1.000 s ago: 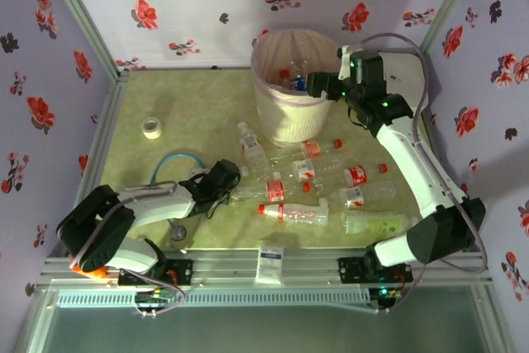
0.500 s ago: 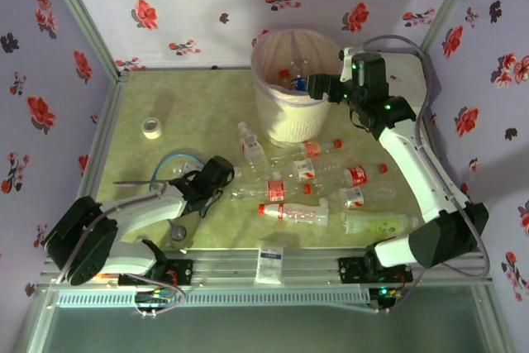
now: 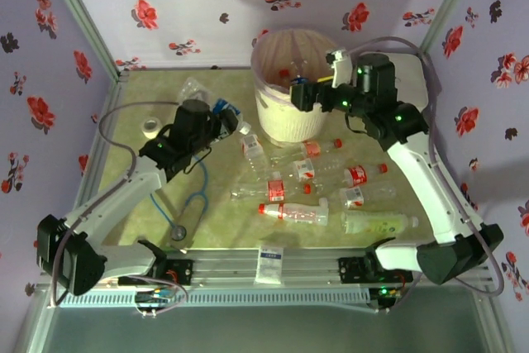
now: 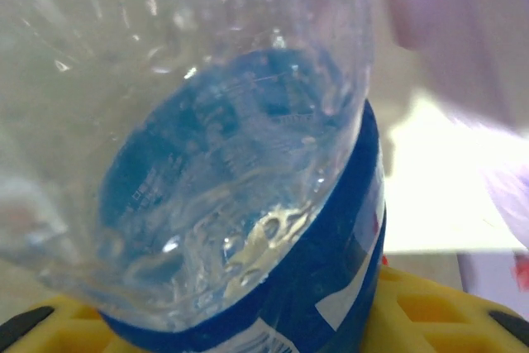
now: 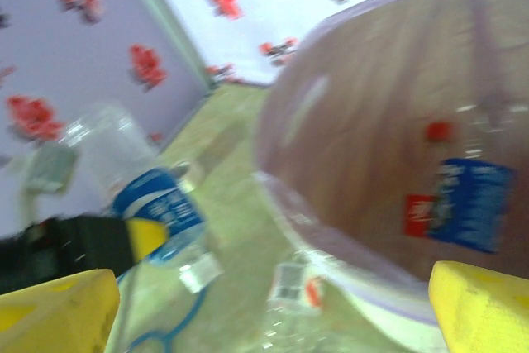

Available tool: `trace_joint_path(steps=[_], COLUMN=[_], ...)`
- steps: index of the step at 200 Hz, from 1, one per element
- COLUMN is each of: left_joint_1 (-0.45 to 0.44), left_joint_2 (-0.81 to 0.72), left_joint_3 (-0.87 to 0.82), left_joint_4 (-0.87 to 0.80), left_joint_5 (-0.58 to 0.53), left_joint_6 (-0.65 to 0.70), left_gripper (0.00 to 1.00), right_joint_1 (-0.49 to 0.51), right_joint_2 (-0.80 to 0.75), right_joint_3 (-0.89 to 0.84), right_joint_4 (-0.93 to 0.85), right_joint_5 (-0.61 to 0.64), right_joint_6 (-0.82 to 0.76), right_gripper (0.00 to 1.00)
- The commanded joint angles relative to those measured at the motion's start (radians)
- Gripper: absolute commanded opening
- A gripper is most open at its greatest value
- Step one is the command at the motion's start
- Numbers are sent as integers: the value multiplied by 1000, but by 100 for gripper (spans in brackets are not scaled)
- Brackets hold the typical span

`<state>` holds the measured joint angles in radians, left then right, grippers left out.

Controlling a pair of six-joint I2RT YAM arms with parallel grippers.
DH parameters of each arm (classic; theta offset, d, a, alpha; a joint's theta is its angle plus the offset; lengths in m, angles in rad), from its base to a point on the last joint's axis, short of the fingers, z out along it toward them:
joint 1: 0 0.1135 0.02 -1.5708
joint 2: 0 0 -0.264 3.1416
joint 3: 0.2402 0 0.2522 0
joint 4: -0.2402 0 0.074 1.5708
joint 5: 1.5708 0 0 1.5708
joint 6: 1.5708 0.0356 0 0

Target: Put the plastic bottles in the bin

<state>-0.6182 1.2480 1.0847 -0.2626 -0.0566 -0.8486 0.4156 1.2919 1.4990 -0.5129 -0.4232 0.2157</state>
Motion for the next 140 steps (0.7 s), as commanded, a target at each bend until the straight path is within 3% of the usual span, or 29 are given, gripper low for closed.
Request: trace_joint_path(steps=[1, 57, 103, 140], left_joint_1=[0, -8, -9, -9], left_joint_2=[12, -26, -79, -47], left_joint_3=[85, 81, 6, 11], left_joint_4=[-35, 49, 163, 172], left_joint_5=[325, 661, 730, 736], left_joint_6=[281, 373, 370, 365], left_gripper=[27, 25, 25, 24], right_joint_1=[18, 113, 135, 155], right_joint_2=[17, 150, 219, 270], right_joint_3=[20, 106, 125, 130], right_joint_4=[-3, -6, 19, 88], right_joint_5=[-195, -253, -317, -465], right_joint_6=[42, 79, 112, 200], right_gripper=[95, 91, 87, 83])
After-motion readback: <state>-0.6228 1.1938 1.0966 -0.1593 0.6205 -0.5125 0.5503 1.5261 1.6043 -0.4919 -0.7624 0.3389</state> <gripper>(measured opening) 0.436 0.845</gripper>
